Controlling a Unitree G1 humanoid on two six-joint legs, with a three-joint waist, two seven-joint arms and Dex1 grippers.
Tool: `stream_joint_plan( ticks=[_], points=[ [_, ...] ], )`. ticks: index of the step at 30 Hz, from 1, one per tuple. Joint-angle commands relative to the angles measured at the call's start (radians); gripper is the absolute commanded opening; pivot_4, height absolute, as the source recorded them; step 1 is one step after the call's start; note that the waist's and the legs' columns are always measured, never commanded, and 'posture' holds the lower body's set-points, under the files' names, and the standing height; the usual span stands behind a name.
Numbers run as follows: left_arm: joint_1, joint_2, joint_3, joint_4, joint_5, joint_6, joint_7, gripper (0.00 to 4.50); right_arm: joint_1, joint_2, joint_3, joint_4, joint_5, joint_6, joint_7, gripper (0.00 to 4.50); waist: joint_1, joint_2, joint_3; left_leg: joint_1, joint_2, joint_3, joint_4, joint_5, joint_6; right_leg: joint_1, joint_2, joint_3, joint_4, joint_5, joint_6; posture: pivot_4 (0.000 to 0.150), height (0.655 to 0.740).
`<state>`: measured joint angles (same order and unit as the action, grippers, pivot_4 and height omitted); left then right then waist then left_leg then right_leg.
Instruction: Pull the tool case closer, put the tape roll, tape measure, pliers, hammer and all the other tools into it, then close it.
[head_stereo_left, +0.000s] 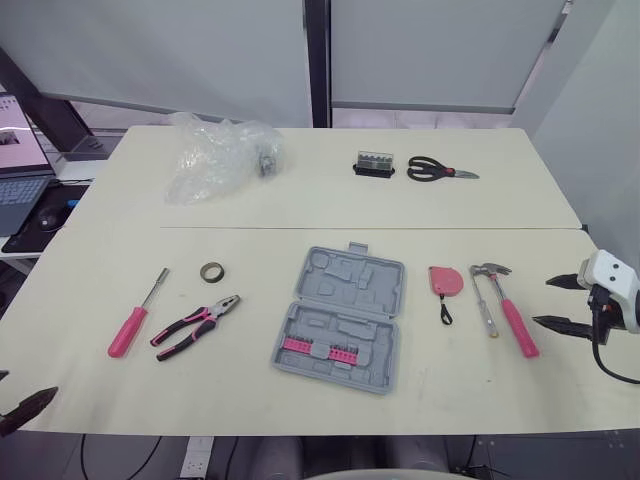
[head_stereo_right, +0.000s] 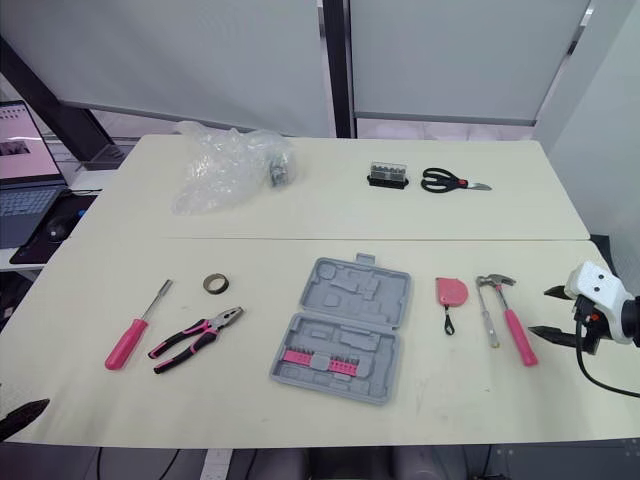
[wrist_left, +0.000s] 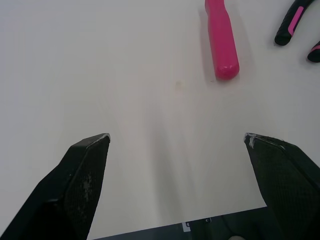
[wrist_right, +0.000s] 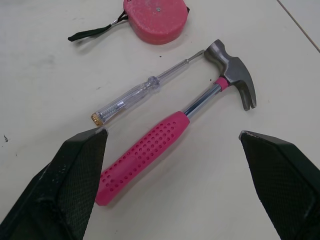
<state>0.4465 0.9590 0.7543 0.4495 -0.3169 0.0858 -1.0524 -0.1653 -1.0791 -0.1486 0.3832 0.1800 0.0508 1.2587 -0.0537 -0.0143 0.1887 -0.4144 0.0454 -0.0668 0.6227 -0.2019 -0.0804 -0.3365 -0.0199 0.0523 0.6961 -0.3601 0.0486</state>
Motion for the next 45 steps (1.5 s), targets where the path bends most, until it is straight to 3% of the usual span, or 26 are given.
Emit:
stream_joint_plan(
  ticks=[1,15,25,30,34,41,45],
  points=[
    [-0.012,0.011,0.022,-0.006,-0.007,-0.011,0.017,4.47,0.012,-0.029,-0.055,-0.015,0.018,-0.011,-0.005,4.50,0.000,0.000,0.000,0.000,0.000,0.000,0.000,0.000,0.000,0.000,0.000,0.000,0.000,0.000,0.000,0.150,0.7400],
    [-0.082,0.010,-0.009,0.062,-0.012,-0.076,-0.003,4.47,0.083,0.004,-0.108,-0.099,0.054,0.027,-0.050,4.50,-0.002,-0.001,0.000,0.006,0.001,0.010,-0.004,0.000,0.000,-0.001,0.001,0.010,0.001,0.000,0.000,0.150,0.7400],
    [-0.265,0.007,-0.230,-0.209,-0.027,0.039,-0.056,4.47,0.170,0.086,-0.126,-0.420,0.155,0.238,-0.138,4.50,0.006,-0.003,-0.002,0.009,0.001,0.013,-0.008,0.000,0.000,0.000,0.001,0.014,0.001,0.000,0.001,0.150,0.7400],
    [-0.498,-0.021,-0.479,-0.250,0.005,0.050,-0.144,3.30,0.157,0.173,0.000,-0.554,0.109,0.267,-0.215,3.24,0.007,-0.004,-0.002,0.010,0.001,0.014,-0.008,0.000,0.000,0.000,0.002,0.015,0.001,0.000,0.001,0.150,0.7400],
    [-0.678,-0.082,-0.631,-0.148,0.071,0.007,-0.174,2.11,0.117,0.232,0.105,-0.605,0.073,0.321,-0.266,2.15,0.008,-0.004,-0.002,0.010,0.001,0.014,-0.008,0.000,0.000,0.000,0.002,0.016,0.001,0.000,0.001,0.150,0.7400],
    [-0.871,-0.204,-0.810,0.073,0.193,-0.127,-0.196,0.01,-0.004,0.356,0.277,-0.523,-0.023,0.354,-0.341,0.76,0.000,-0.004,-0.001,0.008,0.001,0.014,-0.008,0.000,0.000,-0.002,0.003,0.016,0.001,0.000,0.001,0.150,0.7400],
    [-0.942,-0.245,-0.859,0.191,0.237,-0.203,-0.202,0.00,-0.024,0.384,0.334,-0.500,-0.059,0.356,-0.349,0.01,0.004,-0.004,-0.001,0.007,0.001,0.013,-0.008,0.000,0.000,-0.003,0.003,0.015,0.001,0.000,0.001,0.150,0.7400]
  ],
)
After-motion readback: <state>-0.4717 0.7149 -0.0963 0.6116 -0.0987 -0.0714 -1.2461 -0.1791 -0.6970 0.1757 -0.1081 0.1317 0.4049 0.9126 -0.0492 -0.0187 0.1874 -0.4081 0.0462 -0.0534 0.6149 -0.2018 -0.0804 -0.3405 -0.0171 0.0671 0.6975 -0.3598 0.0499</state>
